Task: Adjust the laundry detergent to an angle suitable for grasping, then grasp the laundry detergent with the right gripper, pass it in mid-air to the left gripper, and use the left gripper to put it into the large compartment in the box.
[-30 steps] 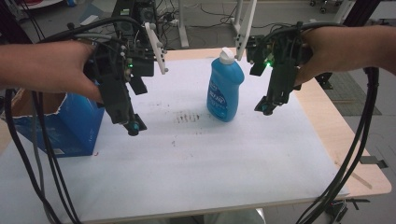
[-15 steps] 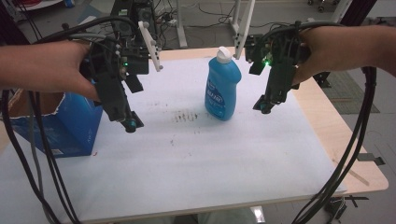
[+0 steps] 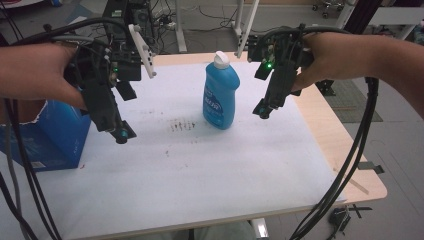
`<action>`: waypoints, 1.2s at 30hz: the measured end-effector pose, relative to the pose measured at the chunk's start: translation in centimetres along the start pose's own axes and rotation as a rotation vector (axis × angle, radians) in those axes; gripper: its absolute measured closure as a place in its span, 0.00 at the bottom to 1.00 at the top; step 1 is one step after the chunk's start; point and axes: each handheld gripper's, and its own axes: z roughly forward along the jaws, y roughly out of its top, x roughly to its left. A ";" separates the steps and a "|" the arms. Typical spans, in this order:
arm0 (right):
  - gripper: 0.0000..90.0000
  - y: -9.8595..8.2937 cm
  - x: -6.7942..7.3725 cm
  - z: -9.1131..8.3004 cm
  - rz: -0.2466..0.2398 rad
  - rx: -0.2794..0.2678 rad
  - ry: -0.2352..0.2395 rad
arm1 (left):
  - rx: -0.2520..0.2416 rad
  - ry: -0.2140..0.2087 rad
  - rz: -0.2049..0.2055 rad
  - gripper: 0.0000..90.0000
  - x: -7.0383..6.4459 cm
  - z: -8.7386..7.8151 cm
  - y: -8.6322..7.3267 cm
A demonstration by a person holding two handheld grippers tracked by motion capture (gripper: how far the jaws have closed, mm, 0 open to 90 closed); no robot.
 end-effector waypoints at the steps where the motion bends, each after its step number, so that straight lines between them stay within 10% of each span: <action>1: 0.02 0.0 0.0 0.0 0.000 0.000 0.000 | 0.000 0.000 0.000 0.08 0.0 0.0 0.0; 20: 0.02 -0.7 -1.0 0.2 0.149 -0.043 -0.060 | -0.005 0.007 -0.014 0.08 -0.1 -0.2 -0.4; 36: 0.02 -1.8 -2.9 1.9 0.415 -0.137 -0.050 | -0.004 0.000 -0.016 0.08 0.5 0.3 -0.7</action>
